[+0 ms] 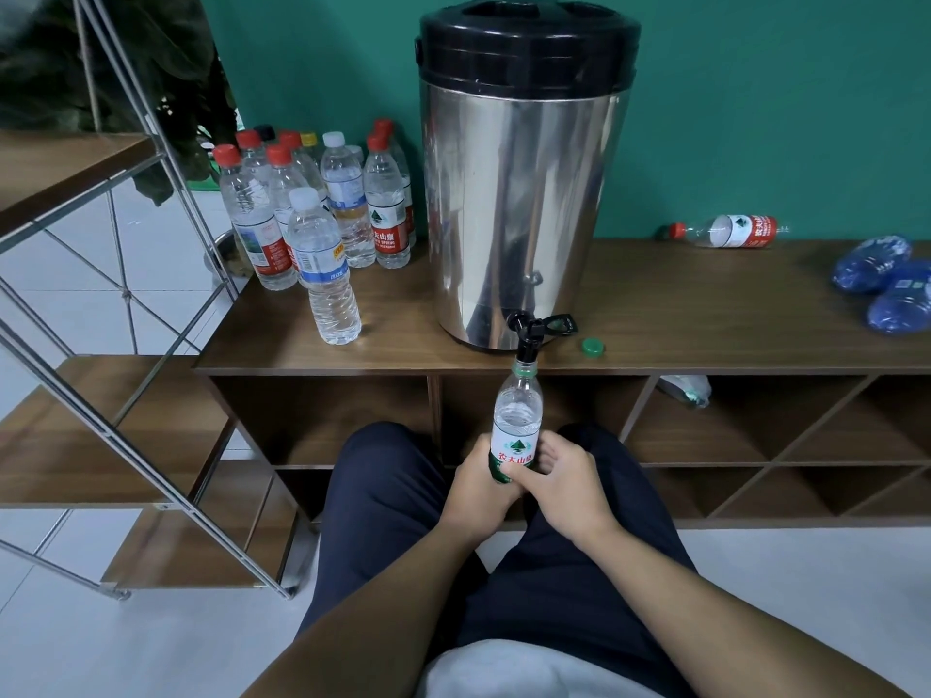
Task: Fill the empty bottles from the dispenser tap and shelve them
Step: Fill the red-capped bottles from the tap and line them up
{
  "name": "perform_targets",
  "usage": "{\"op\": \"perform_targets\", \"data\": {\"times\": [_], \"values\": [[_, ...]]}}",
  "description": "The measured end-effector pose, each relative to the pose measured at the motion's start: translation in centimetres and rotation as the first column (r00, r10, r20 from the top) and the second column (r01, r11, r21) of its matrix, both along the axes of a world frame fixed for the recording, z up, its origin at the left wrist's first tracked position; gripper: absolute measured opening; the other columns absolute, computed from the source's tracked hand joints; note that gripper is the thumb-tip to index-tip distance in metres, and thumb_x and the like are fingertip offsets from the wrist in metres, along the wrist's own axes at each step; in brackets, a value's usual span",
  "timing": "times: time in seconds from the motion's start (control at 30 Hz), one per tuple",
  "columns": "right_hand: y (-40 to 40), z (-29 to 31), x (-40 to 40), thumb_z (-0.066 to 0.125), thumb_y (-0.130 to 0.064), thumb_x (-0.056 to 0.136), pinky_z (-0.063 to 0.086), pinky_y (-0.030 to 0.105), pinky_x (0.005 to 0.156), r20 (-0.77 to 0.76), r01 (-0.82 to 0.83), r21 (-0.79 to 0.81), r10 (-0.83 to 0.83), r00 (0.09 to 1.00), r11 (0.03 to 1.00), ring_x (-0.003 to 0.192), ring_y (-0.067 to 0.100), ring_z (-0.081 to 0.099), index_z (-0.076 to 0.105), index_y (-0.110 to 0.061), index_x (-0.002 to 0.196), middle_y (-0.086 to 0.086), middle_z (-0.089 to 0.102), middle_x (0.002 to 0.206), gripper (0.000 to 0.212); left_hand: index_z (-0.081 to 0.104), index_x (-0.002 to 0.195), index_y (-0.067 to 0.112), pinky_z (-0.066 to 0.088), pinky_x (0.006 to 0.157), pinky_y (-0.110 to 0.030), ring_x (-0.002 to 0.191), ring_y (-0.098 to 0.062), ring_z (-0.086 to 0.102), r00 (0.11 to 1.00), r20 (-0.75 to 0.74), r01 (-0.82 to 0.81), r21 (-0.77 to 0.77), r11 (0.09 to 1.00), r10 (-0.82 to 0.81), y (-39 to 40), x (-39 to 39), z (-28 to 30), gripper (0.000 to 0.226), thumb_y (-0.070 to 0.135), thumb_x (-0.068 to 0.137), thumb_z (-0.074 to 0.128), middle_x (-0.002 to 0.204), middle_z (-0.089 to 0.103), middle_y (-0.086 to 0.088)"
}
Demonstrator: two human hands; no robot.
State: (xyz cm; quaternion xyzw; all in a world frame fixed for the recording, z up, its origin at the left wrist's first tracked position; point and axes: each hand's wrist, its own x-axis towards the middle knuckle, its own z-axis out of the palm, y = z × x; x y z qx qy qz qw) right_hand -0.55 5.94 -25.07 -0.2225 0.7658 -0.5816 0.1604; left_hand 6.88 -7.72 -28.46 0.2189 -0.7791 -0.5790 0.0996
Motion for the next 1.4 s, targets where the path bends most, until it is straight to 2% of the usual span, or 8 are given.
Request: {"op": "perform_targets", "data": {"times": [0.17,0.43,0.77,1.13,1.4], "values": [[0.0,0.2,0.1,0.092,-0.009,0.087,0.06,0.019,0.09,-0.003,-0.012,0.002,0.012,1.0,1.0,0.108,0.002,0.078,0.078,-0.019,0.122,-0.017,0.083,0.112,0.039,0.062,0.133,0.034,0.066,0.096,-0.043,0.108,-0.007,0.077,0.999,-0.033,0.005,0.025,1.0,-0.005,0.1,0.6,0.3,0.059,0.027,0.079,0.085,0.119,0.078,0.013],[0.2,0.2,0.2,0.092,-0.009,0.087,0.061,0.017,0.085,-0.002,-0.018,0.006,0.018,1.0,1.0,0.108,0.002,0.077,0.078,-0.02,0.124,-0.018,0.082,0.113,0.041,0.062,0.133,0.032,0.066,0.095,-0.043,0.107,-0.006,0.077,0.999,-0.043,0.019,0.043,0.999,-0.018,0.2,0.9,0.4,0.058,0.027,0.081,0.086,0.118,0.078,0.013],[0.3,0.4,0.6,0.092,-0.01,0.088,0.059,0.015,0.087,-0.016,-0.01,0.015,0.01,1.0,1.0,0.109,-0.001,0.076,0.077,-0.024,0.126,-0.022,0.081,0.114,0.043,0.062,0.136,0.031,0.066,0.096,-0.044,0.108,-0.008,0.077,0.999,-0.047,0.024,0.037,0.999,-0.022,0.3,1.0,0.6,0.058,0.023,0.085,0.087,0.119,0.078,0.012],[0.4,0.8,1.0,0.092,-0.009,0.088,0.06,0.015,0.084,-0.027,-0.001,0.01,0.002,1.0,1.0,0.106,0.0,0.077,0.078,-0.026,0.122,-0.022,0.082,0.111,0.04,0.063,0.135,0.027,0.066,0.092,-0.035,0.106,-0.004,0.076,0.999,-0.049,0.021,0.013,1.0,-0.021,0.3,1.2,0.9,0.056,0.016,0.085,0.086,0.118,0.078,0.012],[0.5,1.2,1.3,0.091,-0.007,0.088,0.058,0.012,0.082,-0.019,0.002,0.005,-0.002,1.0,1.0,0.106,-0.003,0.076,0.076,-0.029,0.121,-0.026,0.081,0.108,0.042,0.064,0.134,0.028,0.066,0.094,-0.039,0.107,-0.006,0.076,0.997,-0.069,0.028,0.028,0.999,-0.026,0.4,1.2,0.9,0.057,0.022,0.082,0.086,0.119,0.078,0.011]]}}
